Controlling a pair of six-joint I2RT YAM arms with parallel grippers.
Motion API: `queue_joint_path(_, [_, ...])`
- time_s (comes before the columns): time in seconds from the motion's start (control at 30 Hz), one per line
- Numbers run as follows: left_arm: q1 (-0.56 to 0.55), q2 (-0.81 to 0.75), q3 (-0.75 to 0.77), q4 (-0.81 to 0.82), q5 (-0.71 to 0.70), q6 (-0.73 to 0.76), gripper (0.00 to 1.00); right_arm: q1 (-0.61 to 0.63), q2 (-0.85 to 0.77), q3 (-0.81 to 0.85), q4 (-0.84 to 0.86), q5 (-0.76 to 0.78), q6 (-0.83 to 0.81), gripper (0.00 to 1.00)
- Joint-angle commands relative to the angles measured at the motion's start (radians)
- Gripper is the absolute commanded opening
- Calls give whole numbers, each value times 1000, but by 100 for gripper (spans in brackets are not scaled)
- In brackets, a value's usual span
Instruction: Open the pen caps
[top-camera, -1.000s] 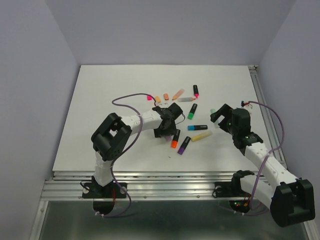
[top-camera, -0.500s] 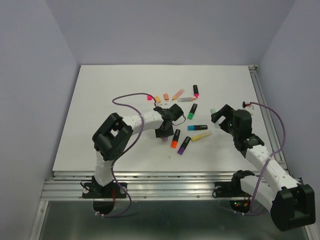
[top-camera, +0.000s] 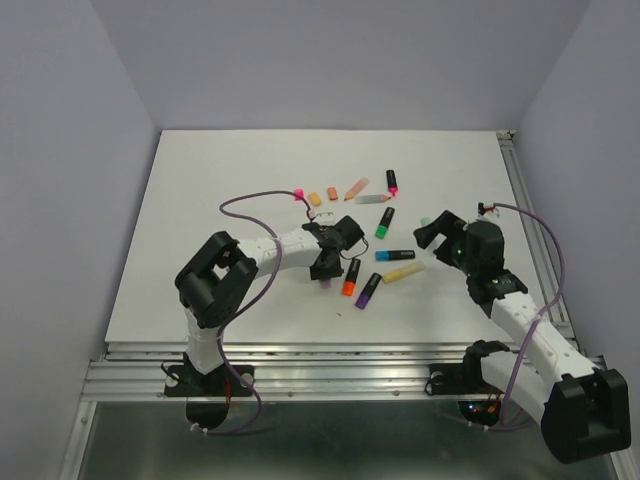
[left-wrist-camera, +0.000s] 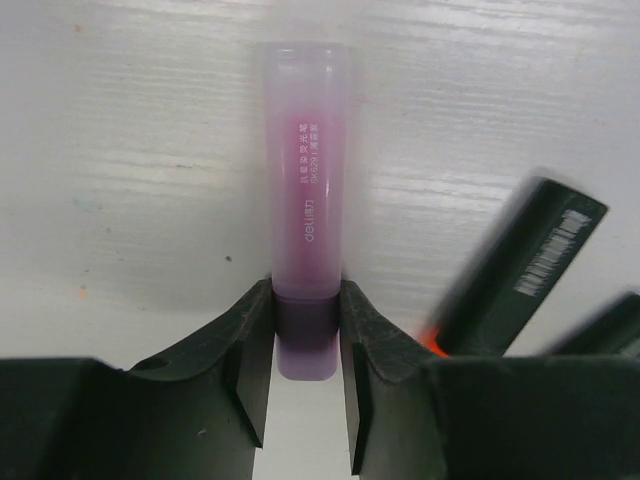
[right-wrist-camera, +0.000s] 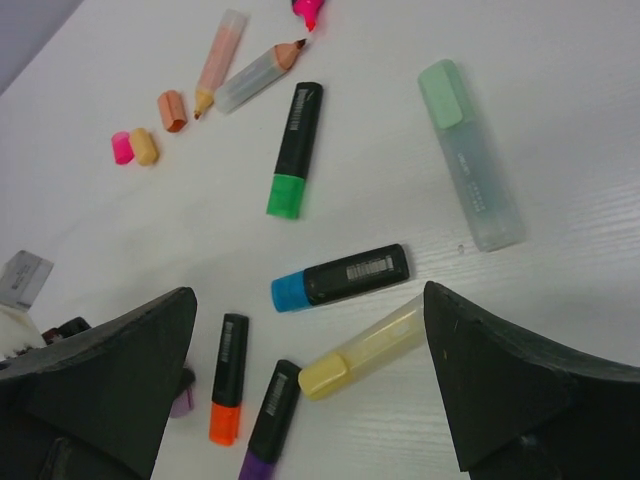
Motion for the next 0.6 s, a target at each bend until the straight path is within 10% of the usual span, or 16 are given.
queue_joint_path(0.0, [-14,-79,-45,-131,-118,32,0,7,-14,-10,164,-213,10,100])
queue_joint_path(0.27, [-88,-328,-20,83,-313,336,0,10,84,97,338,-548,122,100])
queue_joint_path(0.57, [-146,-416,-47,329,-168,502,0,131,156,240,371,-499,171,100])
